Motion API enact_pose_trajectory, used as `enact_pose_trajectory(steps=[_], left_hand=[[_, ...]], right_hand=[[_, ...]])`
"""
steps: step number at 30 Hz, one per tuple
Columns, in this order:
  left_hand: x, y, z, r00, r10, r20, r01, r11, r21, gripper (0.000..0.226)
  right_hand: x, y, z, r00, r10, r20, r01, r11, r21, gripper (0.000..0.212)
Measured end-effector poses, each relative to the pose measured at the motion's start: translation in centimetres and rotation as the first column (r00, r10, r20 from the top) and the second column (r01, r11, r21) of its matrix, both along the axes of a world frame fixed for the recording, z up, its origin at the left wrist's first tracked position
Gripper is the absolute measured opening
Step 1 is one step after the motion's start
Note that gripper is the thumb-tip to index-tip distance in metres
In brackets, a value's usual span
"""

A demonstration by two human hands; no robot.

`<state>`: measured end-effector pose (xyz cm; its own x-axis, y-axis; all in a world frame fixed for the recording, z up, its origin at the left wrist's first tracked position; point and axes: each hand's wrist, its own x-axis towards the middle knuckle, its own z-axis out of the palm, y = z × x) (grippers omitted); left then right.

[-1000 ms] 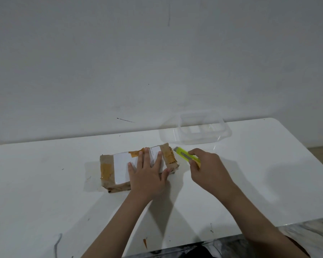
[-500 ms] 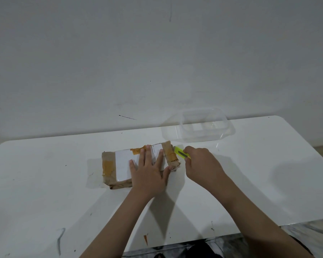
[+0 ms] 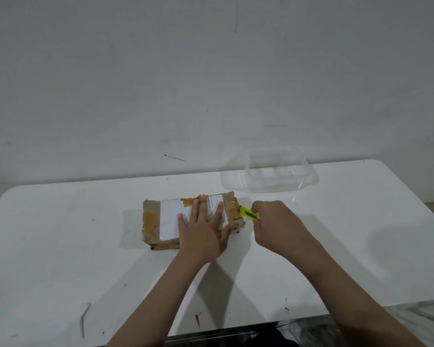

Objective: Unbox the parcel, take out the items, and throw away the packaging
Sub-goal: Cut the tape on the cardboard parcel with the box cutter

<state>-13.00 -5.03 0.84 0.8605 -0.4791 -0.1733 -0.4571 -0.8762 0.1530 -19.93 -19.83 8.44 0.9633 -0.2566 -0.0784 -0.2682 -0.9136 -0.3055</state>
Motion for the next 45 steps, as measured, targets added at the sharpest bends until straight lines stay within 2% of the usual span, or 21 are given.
enact_pose_trajectory(steps=[9,30,40,45], left_hand=[[-0.3,0.1,-0.2,1.0,-0.005,0.029,0.004,1.0,0.012,0.063],[0.7,0.2,0.0,0.997,-0.029,-0.067,0.03,0.999,0.014,0.063],[0.6,0.3,0.0,0.997,-0.025,-0.072,0.025,1.0,-0.005,0.063],[0.5,0.2,0.0,0.998,-0.014,-0.068,0.013,1.0,-0.018,0.062]], right_hand=[[-0.8,-0.2,-0.2,0.999,-0.026,0.029,0.024,0.998,0.059,0.02],[-2.2,-0.3,-1.1,0.996,-0.032,0.083,0.024,0.995,0.1,0.017],[-3.8,0.0,-3.0,0.966,-0.092,0.24,0.034,0.971,0.235,0.025],[-4.3,-0.3,-3.0,0.922,-0.137,0.363,0.038,0.963,0.268,0.028]])
